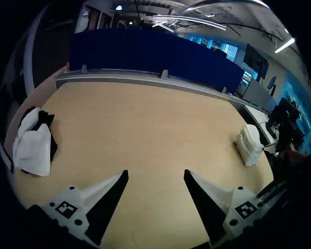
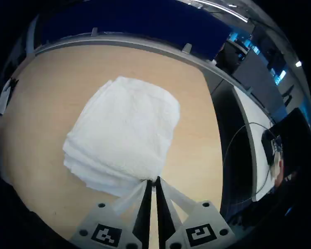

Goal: Fold towel

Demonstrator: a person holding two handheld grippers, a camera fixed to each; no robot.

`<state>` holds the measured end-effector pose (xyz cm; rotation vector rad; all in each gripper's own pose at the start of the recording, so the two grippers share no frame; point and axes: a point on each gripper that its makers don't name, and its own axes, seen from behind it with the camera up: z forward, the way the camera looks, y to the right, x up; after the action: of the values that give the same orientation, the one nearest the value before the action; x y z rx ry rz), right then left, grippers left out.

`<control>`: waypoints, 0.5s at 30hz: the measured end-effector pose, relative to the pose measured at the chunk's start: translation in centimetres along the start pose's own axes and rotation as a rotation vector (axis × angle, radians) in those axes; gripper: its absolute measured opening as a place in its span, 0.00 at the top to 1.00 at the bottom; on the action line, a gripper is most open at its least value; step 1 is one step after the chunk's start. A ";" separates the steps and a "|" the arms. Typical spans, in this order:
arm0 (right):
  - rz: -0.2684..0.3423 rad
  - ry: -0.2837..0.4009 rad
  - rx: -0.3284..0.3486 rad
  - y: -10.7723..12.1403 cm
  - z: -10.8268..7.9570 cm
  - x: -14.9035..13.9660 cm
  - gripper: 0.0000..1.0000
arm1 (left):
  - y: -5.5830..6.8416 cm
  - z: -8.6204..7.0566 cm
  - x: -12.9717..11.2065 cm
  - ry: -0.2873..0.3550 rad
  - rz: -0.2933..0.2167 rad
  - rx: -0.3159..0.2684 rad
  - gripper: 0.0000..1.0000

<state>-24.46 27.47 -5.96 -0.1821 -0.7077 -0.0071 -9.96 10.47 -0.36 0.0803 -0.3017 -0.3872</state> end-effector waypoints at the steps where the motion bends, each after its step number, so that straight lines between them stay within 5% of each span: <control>1: 0.001 0.003 -0.003 0.0 -0.1 0.0 0.92 | 0.0 0.0 0.0 0.000 0.000 0.000 0.00; 8: 0.007 0.027 -0.028 0.2 -0.8 0.1 0.85 | -0.2 -0.1 0.2 0.006 -0.001 -0.002 0.00; 15: 0.020 0.061 -0.034 0.0 -1.8 0.2 0.60 | -0.3 -0.1 0.5 0.011 -0.004 -0.007 0.00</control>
<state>-23.13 27.15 -7.14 -0.2211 -0.6455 -0.0056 -9.55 10.03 -0.37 0.0759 -0.2890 -0.3920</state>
